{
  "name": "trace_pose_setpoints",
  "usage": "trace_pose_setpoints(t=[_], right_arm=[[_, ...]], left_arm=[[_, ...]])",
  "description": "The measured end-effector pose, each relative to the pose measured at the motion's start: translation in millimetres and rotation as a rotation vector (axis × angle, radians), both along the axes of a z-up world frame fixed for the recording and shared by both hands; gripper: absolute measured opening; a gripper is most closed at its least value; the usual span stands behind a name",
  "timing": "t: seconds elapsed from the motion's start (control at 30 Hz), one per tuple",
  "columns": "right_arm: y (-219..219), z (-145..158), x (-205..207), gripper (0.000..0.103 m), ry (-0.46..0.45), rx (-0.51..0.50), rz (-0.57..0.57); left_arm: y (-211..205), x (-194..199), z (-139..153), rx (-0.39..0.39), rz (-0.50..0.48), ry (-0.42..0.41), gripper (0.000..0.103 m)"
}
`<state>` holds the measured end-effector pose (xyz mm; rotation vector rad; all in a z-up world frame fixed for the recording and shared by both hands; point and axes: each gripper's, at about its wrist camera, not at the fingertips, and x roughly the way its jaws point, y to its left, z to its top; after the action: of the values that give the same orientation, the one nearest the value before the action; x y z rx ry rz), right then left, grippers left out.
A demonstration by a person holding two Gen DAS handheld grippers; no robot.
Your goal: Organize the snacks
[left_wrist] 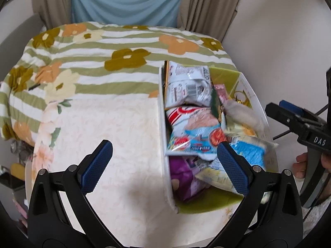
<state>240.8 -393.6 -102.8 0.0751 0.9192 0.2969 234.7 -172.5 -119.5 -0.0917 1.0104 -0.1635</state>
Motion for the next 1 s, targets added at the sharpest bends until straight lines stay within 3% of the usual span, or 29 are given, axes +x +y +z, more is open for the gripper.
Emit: trace_pose_setpoints(t=[0.2, 0.33, 0.5, 0.73, 1.0], right_arm=[[2, 5, -28, 0.095, -0.046, -0.044, -0.061], [7, 21, -49, 0.095, -0.076, -0.047, -0.108], [24, 43, -82, 0.095, -0.118, -0.051, -0.141], [58, 83, -137, 0.095, -0.22, -0.083, -0.196], [89, 98, -188, 0.098, -0.275, -0.127, -0.231]], left_arm=[[13, -13, 2, -0.011, -0.019, -0.006, 0.1], [24, -28, 19, -0.014, -0.039, -0.048, 0.1], [42, -60, 56, -0.003, -0.048, -0.13, 0.1], [72, -125, 107, 0.056, 0.004, -0.309, 0.102], [89, -176, 122, 0.096, 0.023, -0.417, 0.102]])
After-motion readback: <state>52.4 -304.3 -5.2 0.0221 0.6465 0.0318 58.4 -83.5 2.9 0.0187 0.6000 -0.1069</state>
